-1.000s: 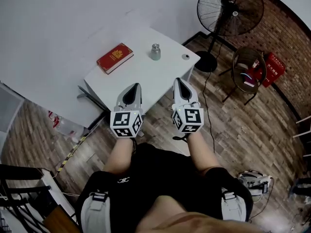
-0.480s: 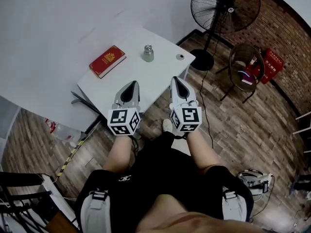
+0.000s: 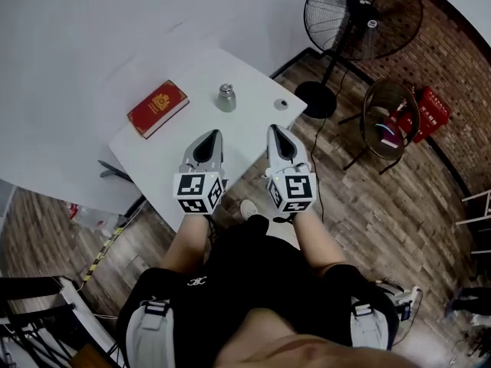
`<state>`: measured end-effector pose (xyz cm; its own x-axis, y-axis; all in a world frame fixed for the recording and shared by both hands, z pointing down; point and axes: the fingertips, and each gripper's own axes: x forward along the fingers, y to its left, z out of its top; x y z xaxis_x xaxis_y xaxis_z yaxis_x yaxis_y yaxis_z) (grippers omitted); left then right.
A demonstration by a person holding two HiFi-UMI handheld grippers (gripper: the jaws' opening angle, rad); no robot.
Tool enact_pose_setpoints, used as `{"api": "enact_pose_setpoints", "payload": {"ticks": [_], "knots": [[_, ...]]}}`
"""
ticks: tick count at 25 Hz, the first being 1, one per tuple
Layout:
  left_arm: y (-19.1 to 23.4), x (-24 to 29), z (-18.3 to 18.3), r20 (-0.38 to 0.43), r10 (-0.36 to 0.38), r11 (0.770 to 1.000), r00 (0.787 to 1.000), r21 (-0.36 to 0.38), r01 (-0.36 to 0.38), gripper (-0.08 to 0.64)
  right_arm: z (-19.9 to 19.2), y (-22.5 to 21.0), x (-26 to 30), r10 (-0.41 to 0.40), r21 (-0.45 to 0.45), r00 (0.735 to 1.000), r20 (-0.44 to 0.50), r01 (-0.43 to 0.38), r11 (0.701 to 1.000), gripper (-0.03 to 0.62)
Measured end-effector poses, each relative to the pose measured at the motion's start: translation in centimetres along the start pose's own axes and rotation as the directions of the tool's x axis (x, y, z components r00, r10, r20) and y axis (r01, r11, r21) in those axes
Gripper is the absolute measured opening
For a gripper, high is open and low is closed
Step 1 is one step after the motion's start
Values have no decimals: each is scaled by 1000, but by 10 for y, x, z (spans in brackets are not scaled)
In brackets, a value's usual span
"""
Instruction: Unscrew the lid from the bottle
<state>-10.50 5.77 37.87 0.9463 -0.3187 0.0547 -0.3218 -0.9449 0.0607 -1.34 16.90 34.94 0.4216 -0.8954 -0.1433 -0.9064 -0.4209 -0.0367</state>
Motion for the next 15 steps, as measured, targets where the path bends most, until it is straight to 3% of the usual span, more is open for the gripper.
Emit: {"api": "enact_pose_setpoints", "payload": {"ticks": [3,9,15], "knots": [[6,38,1,-15,1,1000,1000,18,-1,54,-4,-20,33,17,-1,1000,-8,-17,1000,2],[46,110,11,-6,28,999,1000,-28,-28,54,-15,-46,119,60,-3,997,-38,-60,998,2],[89,152,14,-14,84,995,996,-43,-85,54,-24,-54,179,106,-9,993,-56,-106,994,2]]}}
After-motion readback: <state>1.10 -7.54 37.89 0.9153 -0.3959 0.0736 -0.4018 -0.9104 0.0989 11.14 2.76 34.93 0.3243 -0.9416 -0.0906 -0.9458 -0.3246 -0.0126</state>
